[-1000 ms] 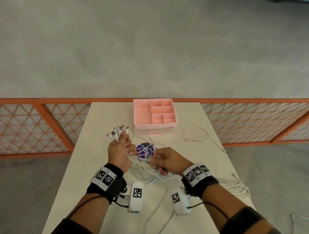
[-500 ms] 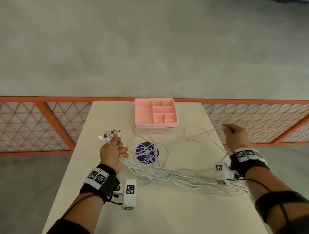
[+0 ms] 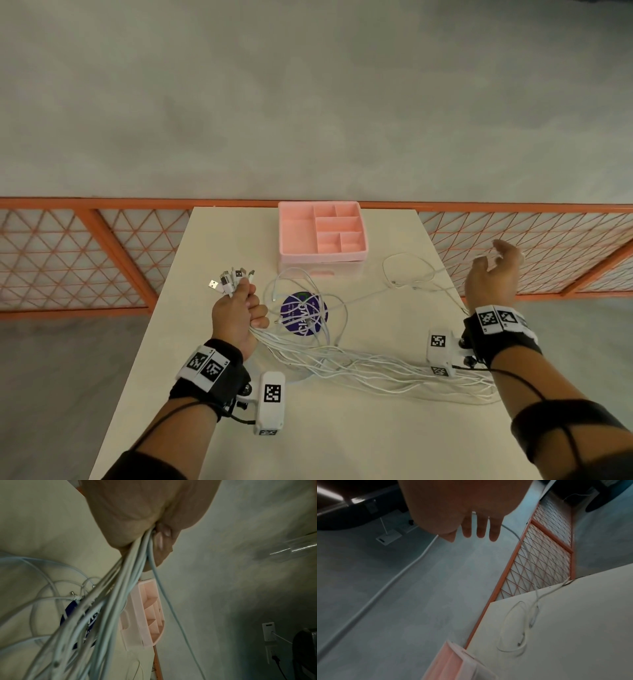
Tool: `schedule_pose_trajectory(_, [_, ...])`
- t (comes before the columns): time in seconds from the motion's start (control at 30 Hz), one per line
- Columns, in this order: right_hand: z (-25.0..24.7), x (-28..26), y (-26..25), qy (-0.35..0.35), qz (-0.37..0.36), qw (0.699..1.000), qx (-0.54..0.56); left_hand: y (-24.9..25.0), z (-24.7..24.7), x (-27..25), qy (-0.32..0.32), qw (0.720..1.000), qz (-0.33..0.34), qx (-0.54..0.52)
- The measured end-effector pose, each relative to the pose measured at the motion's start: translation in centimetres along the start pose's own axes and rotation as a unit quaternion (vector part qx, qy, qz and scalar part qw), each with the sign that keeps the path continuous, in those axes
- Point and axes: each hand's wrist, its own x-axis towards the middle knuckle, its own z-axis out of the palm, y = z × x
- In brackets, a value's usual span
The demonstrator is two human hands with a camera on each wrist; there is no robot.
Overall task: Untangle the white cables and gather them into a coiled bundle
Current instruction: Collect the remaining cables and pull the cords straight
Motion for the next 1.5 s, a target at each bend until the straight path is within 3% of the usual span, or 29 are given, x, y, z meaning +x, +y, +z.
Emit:
schedule_pose_trajectory(0.07, [-0.3, -0.8, 1.5, 0.014, 0.010, 0.997, -0.070, 0.0, 0.0, -0.2, -0.001, 1.000, 0.002, -0.001])
schedule_pose_trajectory(0.13, [-0.5, -1.4, 3.5, -0.029, 0.097, 0.983, -0.151, 0.1, -0.1, -0.2, 0.000, 1.000, 0.003, -0.006])
schedule_pose_trajectory(0.2, [-1.2, -2.6, 5.0, -0.139, 0.189, 0.946, -0.223, 0.2, -0.3, -0.2, 0.002, 1.000, 0.003, -0.011])
schedule_pose_trajectory(0.3, [-2.6, -5.8, 6.3, -0.304, 0.230, 0.864, -0.329, 0.2, -0.4, -0.4, 0.001, 1.000, 0.002, -0.010])
schedule_pose_trajectory(0.37, [-2.9, -7.8, 7.1, -0.330, 0.246, 0.833, -0.371, 0.1, -0.4, -0.6, -0.002, 1.000, 0.005, -0.003])
schedule_pose_trajectory(0.4, [-2.7, -8.4, 7.4, -0.331, 0.236, 0.830, -0.383, 0.0, -0.4, -0.6, -0.005, 1.000, 0.006, -0.001])
schedule_pose_trajectory(0.47, [-1.8, -9.0, 5.8, -0.269, 0.204, 0.833, -0.438, -0.2, -0.1, -0.6, -0.011, 1.000, 0.005, 0.004])
schedule_pose_trajectory(0.53, [0.3, -9.5, 3.7, -0.281, 0.100, 0.848, -0.438, -0.5, 0.2, -0.7, -0.013, 1.000, 0.005, 0.007])
schedule_pose_trajectory(0.6, [2.6, -11.5, 0.9, -0.363, -0.008, 0.874, -0.322, -0.8, 0.7, -0.8, -0.014, 1.000, 0.004, 0.013])
schedule_pose_trajectory(0.63, [3.5, -12.8, -0.6, -0.432, -0.021, 0.875, -0.217, -1.1, 0.9, -0.9, -0.018, 1.000, 0.002, 0.014])
schedule_pose_trajectory(0.7, [5.2, -16.0, -3.4, -0.564, -0.029, 0.819, -0.102, -1.4, 1.3, -1.2, -0.026, 1.000, -0.006, 0.012])
schedule_pose_trajectory(0.77, [6.5, -19.5, -4.9, -0.647, -0.100, 0.745, -0.126, -1.5, 1.4, -1.2, -0.028, 1.000, -0.004, 0.009])
schedule_pose_trajectory(0.8, [7.0, -21.0, -5.0, -0.655, -0.152, 0.723, -0.157, -1.3, 1.3, -1.1, -0.024, 1.000, 0.002, 0.012])
schedule_pose_trajectory(0.87, [7.8, -22.6, -3.3, -0.633, -0.199, 0.718, -0.207, -0.9, 0.5, -1.0, -0.011, 1.000, 0.014, 0.013])
schedule_pose_trajectory(0.97, [7.0, -21.7, 0.5, -0.595, -0.174, 0.733, -0.279, -0.4, -1.2, -0.5, 0.011, 1.000, 0.020, -0.009])
schedule_pose_trajectory(1.13, [3.3, -18.1, 6.2, -0.603, -0.098, 0.691, -0.387, -1.3, -3.8, 0.2, 0.040, 0.999, 0.020, -0.010])
schedule_pose_trajectory(1.2, [2.4, -17.1, 7.8, -0.616, -0.055, 0.658, -0.429, -2.2, -4.7, 0.4, 0.060, 0.998, 0.011, 0.008])
schedule_pose_trajectory(1.37, [2.7, -14.6, 6.8, -0.673, 0.007, 0.599, -0.434, -4.0, -6.2, 1.0, 0.092, 0.993, -0.012, 0.073])
schedule_pose_trajectory(1.43, [3.8, -13.9, 4.4, -0.677, -0.008, 0.603, -0.422, -4.1, -6.2, 1.0, 0.090, 0.991, -0.011, 0.101])
schedule_pose_trajectory(1.5, [5.6, -13.4, 2.1, -0.653, -0.038, 0.651, -0.386, -4.3, -5.8, 0.9, 0.082, 0.988, -0.010, 0.131])
